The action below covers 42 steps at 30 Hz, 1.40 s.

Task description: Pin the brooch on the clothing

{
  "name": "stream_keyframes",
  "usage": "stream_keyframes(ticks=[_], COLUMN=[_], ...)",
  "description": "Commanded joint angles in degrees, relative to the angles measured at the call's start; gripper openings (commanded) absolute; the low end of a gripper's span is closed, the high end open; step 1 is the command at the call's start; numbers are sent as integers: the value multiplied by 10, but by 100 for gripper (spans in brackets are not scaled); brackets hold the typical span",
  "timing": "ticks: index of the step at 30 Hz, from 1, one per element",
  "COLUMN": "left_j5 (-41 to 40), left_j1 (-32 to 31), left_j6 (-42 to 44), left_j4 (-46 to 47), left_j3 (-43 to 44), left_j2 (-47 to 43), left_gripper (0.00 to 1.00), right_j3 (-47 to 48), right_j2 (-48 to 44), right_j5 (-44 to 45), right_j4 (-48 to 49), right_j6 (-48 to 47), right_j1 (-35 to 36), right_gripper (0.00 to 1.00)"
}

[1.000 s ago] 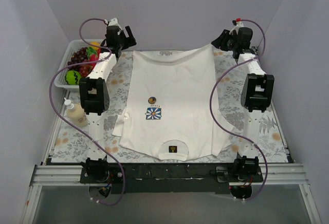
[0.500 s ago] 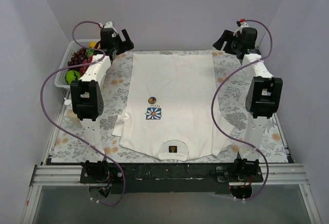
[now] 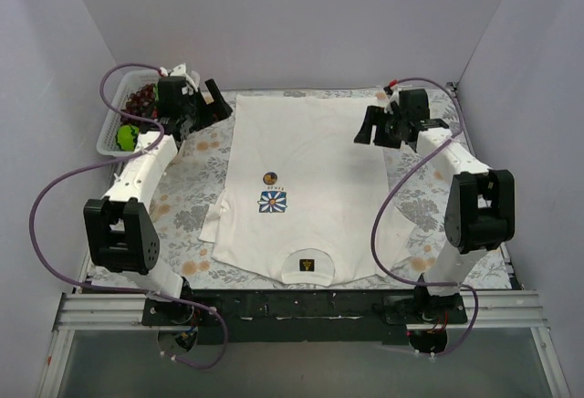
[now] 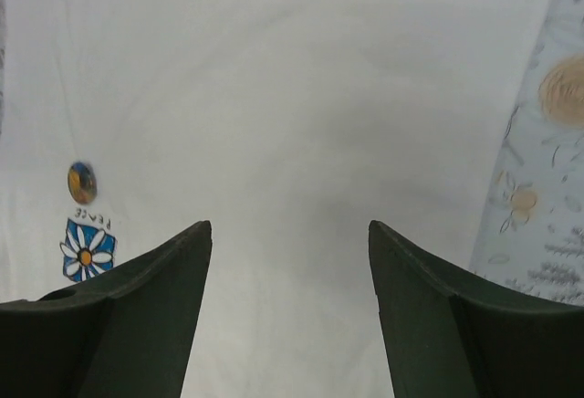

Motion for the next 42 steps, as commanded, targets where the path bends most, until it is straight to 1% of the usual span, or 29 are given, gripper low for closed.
stream_keyframes(ticks=[1,2,3,4,5,6,8,10,11,13,15,16,17,20,23,27,30,32,34,35,42], left_j5=[-10,-14,-14,-15,-16,-15,-1,-2,-4,-17,-31,-37,-56,-86,-104,-118,-116,-113,-104,-101,-81], left_j1=[-3,-4,-4,-4,-5,-5,-8,-10,-12,-16,-21,-27,-31,-39,-46,-51,-52,-52,-53,-53,-54], left_j6=[-31,-37,-41,-45,-61,-67,-83,-94,-97,-103,-104,-103,-105,-109,-114,-114,-112,-108,-104,-101,-84], left_j4=[-81,-93,-103,-111,-126,-133,-153,-168,-186,-215,-233,-247,-254,-271,-277,-281,-278,-273,-267,-265,-248], left_j3=[-115,-130,-146,-171,-186,-198,-232,-253,-266,-276,-285,-288,-291,-295,-299,-292,-286,-276,-262,-256,-229], left_j2=[-95,-107,-120,-143,-156,-167,-195,-209,-214,-216,-213,-211,-208,-199,-192,-181,-175,-167,-162,-155,-126], left_gripper=[98,98,98,98,98,97,85,78,71,66,57,55,54,53,54,56,58,59,60,61,62], right_j3=[-121,-149,-203,-228,-255,-292,-325,-357,-366,-386,-392,-391,-390,-394,-393,-382,-382,-387,-390,-393,-416], right_j2=[-107,-126,-163,-183,-202,-239,-275,-317,-327,-346,-349,-349,-347,-342,-340,-320,-307,-299,-273,-260,-236], right_j5=[17,17,23,22,24,31,49,75,81,99,123,160,187,240,252,251,248,224,205,200,172], right_j4=[15,35,42,52,59,58,60,48,44,24,0,-35,-47,-80,-96,-126,-142,-139,-153,-154,-138], right_j6=[15,19,28,38,43,50,60,67,72,76,85,88,99,113,127,114,105,88,80,71,71], right_j1=[5,5,6,5,6,6,5,6,4,5,5,5,5,-6,-26,-48,-64,-71,-105,-110,-119], right_gripper=[75,74,73,72,69,68,65,61,60,58,57,57,57,57,56,56,56,56,56,56,53])
